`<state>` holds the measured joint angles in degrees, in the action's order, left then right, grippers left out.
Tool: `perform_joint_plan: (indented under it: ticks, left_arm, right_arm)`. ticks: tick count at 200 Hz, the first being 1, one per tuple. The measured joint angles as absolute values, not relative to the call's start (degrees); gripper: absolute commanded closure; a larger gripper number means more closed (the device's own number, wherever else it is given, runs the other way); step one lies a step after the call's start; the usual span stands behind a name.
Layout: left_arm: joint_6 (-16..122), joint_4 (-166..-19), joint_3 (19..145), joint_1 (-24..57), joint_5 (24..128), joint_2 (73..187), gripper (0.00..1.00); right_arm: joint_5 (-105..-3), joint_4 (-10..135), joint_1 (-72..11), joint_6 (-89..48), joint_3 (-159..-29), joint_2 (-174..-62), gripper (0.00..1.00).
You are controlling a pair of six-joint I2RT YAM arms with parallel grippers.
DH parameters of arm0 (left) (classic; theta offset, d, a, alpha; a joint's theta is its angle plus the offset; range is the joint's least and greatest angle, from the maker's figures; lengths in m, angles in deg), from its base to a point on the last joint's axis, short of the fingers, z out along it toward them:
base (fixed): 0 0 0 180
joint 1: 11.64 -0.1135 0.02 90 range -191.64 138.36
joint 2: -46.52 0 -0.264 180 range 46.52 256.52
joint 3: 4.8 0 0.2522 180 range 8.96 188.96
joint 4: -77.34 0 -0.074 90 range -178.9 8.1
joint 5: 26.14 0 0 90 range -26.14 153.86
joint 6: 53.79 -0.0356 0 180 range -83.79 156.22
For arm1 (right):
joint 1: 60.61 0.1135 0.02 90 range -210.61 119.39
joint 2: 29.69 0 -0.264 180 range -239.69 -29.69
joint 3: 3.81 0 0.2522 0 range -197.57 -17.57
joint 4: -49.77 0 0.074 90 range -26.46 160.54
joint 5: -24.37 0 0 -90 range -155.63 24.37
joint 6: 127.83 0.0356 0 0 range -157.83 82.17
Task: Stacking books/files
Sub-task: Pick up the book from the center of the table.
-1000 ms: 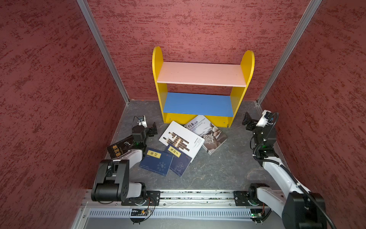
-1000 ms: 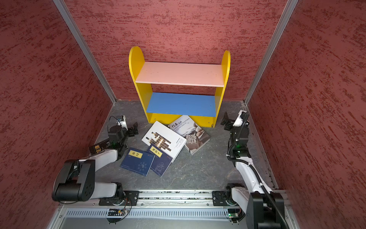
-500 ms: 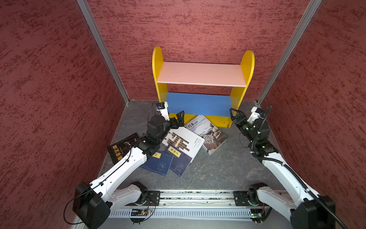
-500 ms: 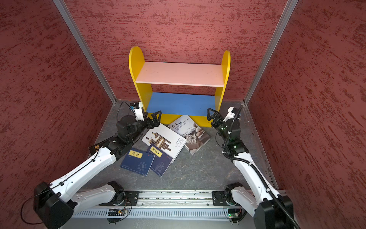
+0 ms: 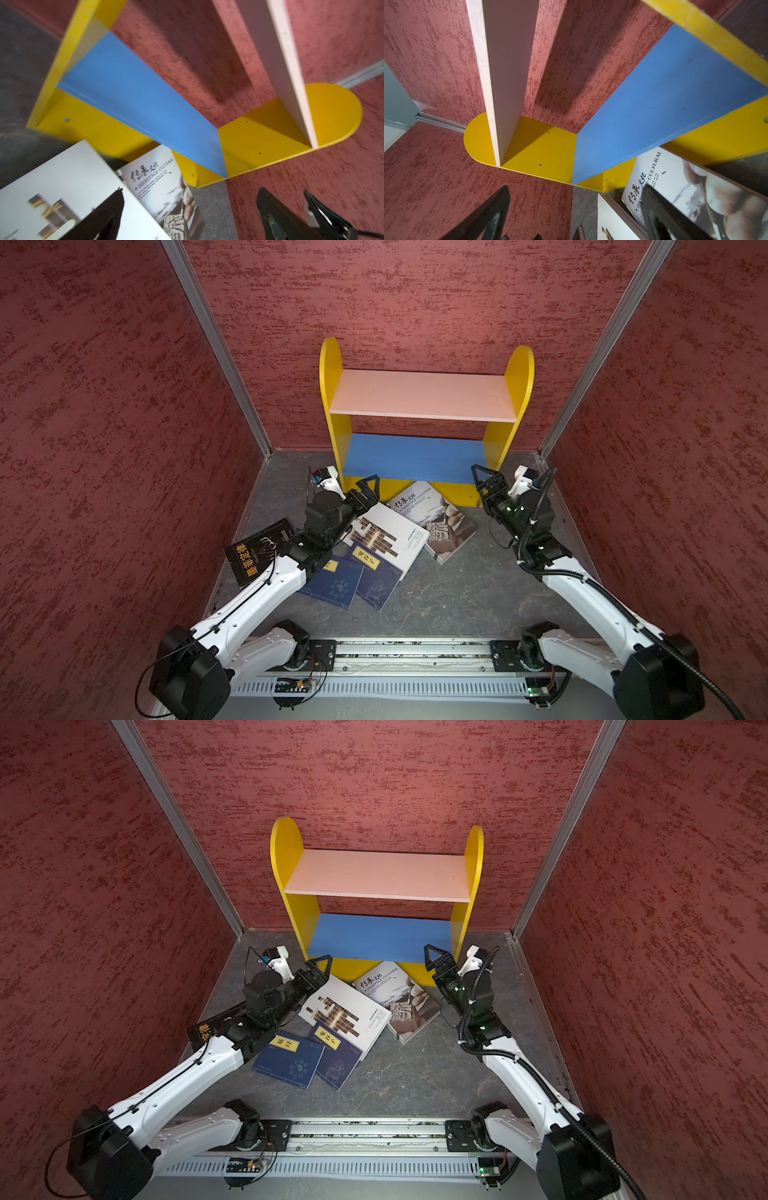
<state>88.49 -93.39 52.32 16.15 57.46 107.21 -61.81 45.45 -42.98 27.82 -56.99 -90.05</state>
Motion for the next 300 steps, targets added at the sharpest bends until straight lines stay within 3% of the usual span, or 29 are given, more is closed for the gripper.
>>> perform_joint_plan:
  ticks: [36, 65, 99, 137, 221, 300]
  left_arm:
    - [95.41, -89.87, 50.74, 6.97, 64.09, 106.71, 0.01]
    - [89.84, -77.76, 58.13, -1.38, 71.37, 111.27, 0.01]
    - [77.05, -66.37, 64.23, -2.06, 76.96, 117.15, 0.01]
    - [67.83, -60.12, 64.53, -2.10, 81.57, 125.04, 0.00]
    - [54.69, -58.85, 66.46, -5.58, 86.91, 133.00, 0.01]
    - [51.11, -62.52, 66.46, -7.83, 88.33, 137.20, 0.01]
  right_arm:
    - [-61.84, 54.08, -44.40, 23.49, -60.62, -93.52, 0.01]
    - [-61.05, 67.96, -44.53, 13.04, -71.22, -99.49, 0.01]
    - [-57.01, 72.92, -42.37, 7.91, -70.63, -101.00, 0.01]
    - [-55.82, 75.68, -34.30, 7.65, -66.61, -104.54, 0.01]
    - [-62.47, 69.71, -17.25, 18.49, -58.09, -108.47, 0.01]
    - [-65.31, 54.94, -15.13, 24.13, -51.55, -115.45, 0.01]
